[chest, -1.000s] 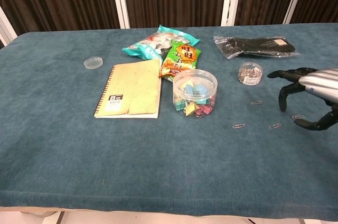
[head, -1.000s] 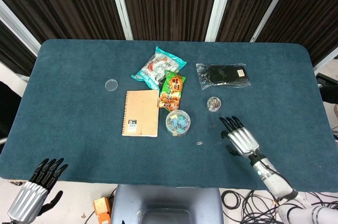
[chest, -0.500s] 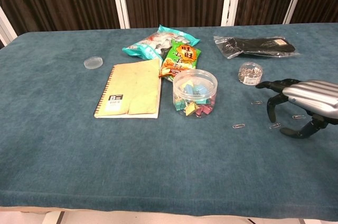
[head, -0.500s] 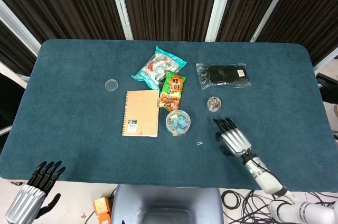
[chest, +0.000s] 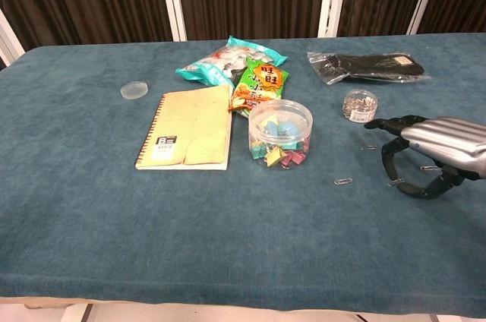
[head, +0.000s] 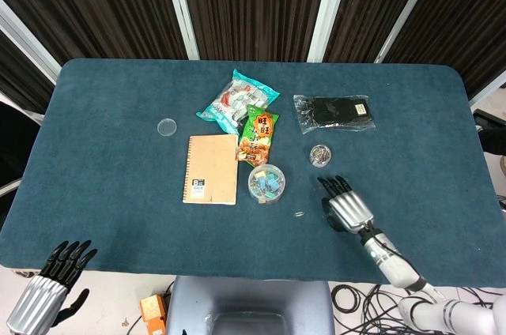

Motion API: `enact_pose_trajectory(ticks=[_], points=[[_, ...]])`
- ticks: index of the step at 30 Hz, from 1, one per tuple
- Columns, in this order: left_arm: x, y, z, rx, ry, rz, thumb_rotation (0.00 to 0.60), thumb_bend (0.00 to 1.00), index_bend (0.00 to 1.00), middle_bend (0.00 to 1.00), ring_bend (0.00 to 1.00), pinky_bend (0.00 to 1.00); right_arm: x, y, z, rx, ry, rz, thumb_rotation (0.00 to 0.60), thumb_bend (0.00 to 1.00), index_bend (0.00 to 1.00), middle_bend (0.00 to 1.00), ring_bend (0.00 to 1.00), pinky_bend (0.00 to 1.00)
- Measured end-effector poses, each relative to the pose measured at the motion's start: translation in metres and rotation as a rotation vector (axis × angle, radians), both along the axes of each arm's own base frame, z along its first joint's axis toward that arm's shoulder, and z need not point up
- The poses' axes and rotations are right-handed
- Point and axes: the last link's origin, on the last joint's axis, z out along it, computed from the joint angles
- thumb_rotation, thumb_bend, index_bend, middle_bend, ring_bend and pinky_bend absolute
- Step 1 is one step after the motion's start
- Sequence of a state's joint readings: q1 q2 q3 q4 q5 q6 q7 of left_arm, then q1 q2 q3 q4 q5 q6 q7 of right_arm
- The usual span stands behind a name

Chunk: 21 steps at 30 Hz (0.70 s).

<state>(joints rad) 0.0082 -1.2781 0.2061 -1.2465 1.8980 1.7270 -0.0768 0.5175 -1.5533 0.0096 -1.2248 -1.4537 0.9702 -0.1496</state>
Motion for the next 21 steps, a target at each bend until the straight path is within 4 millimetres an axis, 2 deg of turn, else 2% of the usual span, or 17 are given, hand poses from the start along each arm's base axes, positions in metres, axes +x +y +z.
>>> enact_pose_trajectory(ticks=[15, 21], points=[[-0.0018, -0.0019, 0.0017, 0.000, -0.003, 0.002, 0.600, 0.38, 0.00, 0.00, 0.00, 0.00, -0.0007, 0.0017, -0.0008, 0.003, 0.020, -0.001, 0.600, 0.32, 0.66, 0.00, 0.00, 0.00], [-0.0023, -0.0028, 0.0021, 0.001, -0.001, 0.003, 0.600, 0.38, 0.00, 0.00, 0.00, 0.00, -0.0010, 0.0004, 0.0002, -0.001, 0.014, -0.004, 0.600, 0.40, 0.67, 0.00, 0.00, 0.00]])
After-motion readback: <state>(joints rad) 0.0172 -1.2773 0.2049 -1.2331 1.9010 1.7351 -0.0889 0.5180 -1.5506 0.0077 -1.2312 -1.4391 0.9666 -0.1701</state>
